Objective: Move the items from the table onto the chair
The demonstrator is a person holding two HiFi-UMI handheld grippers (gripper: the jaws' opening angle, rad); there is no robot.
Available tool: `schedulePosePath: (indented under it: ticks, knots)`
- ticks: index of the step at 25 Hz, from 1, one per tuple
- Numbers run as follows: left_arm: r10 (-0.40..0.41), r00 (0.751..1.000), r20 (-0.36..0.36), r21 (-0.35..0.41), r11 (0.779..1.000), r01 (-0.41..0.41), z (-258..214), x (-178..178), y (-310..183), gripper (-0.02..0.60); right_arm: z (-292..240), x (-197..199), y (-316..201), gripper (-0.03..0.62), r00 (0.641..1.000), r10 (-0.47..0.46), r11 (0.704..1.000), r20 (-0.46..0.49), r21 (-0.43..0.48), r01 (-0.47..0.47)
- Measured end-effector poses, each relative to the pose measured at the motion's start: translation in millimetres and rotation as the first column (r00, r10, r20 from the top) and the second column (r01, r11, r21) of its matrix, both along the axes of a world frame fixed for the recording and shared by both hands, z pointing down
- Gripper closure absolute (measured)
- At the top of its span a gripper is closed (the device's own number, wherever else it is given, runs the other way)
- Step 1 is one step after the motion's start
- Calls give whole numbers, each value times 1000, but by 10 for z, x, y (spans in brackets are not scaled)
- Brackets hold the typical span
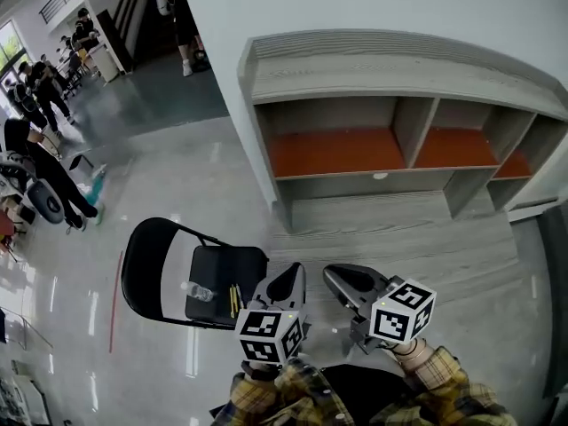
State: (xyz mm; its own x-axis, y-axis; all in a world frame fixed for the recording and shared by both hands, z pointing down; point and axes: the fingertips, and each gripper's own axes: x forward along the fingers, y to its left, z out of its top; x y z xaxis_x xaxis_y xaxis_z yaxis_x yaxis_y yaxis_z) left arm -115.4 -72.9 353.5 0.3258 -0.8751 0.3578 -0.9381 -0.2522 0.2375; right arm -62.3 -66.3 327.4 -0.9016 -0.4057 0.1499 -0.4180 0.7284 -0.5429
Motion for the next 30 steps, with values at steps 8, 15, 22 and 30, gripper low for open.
schedulePosePath:
  ticks: [8,15,22,30]
  knots:
    - [148,989,-8,29,989,-147,-125,1682,-168,578,46,2087,-157,576,967,246,969,-71,47,-243]
    - [243,970,-29,0,970,-243,-32,2546,-29,578,98,3179,-86,577,908,412,911,-78,69,-407]
    - [264,964,-13,12,965,-264,-86,2715,23,578,109,3340,-40,577,890,442,895,-108,121,-430]
    - [283,959,-2,8,959,-283,-111,2716,12,578,160,3196,-53,577,896,425,904,-129,111,-413]
